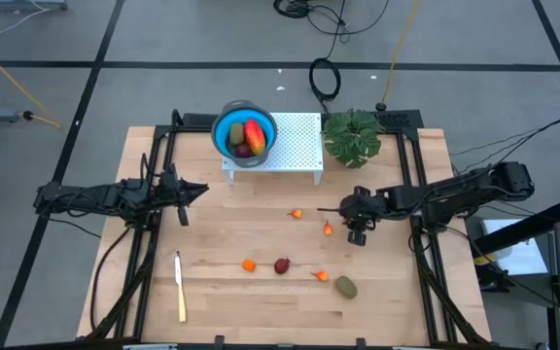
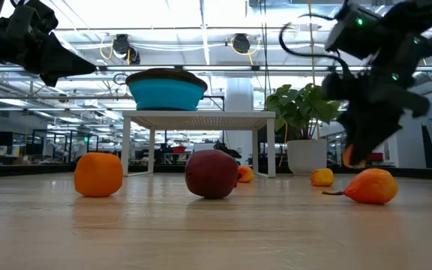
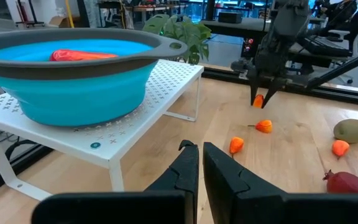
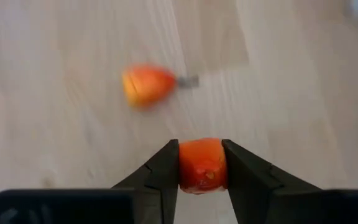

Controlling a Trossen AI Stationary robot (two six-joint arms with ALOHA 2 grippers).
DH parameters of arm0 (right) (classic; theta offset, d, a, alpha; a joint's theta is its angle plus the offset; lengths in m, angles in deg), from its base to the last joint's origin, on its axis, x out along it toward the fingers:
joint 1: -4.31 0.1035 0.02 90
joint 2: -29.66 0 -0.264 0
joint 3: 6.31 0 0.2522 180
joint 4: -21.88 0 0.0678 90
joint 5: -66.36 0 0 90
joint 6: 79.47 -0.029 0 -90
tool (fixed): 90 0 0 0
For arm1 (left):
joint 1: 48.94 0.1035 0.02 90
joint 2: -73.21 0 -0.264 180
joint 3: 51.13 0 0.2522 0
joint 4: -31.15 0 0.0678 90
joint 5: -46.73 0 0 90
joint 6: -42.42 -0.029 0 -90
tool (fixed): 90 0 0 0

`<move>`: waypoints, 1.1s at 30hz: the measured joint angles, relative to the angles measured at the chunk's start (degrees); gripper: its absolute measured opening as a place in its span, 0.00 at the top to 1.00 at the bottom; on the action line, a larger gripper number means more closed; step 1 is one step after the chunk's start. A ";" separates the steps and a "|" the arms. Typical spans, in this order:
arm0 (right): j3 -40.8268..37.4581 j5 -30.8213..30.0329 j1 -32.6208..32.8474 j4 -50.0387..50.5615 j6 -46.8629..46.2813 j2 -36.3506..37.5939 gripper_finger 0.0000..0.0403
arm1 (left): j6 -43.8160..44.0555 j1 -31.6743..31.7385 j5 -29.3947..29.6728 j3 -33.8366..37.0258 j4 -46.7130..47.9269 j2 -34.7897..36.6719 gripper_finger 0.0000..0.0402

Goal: Pick & Place Fruit
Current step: Put the peach in the blue strainer bowl on the shelf

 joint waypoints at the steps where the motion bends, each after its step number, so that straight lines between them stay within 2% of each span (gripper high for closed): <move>1: 1.10 0.00 0.00 -0.13 0.00 0.00 0.74 | 0.00 0.00 0.00 0.00 0.02 -0.01 0.95; 4: 4.19 0.61 0.00 -2.76 0.00 0.00 0.74 | 0.01 0.00 0.00 0.00 0.07 0.00 0.95; 7: 6.29 3.27 0.00 -10.04 -0.25 0.00 0.75 | 0.02 0.00 0.00 0.00 0.33 -0.01 0.95; 14: 6.89 4.41 -0.53 -37.53 -12.72 0.02 0.73 | 0.04 0.00 0.02 0.00 0.45 0.00 0.95; 19: 6.89 4.41 -2.25 -53.93 -24.76 0.02 0.74 | 0.42 0.00 0.02 0.00 2.81 0.01 0.95; 24: 6.89 4.17 -4.15 -64.95 -37.37 0.02 0.74 | 1.65 0.00 0.05 0.00 4.24 -0.03 0.95; 33: 6.89 -7.14 -6.01 -70.61 -67.57 0.02 0.74 | 2.02 0.00 0.07 0.00 4.66 -0.03 0.95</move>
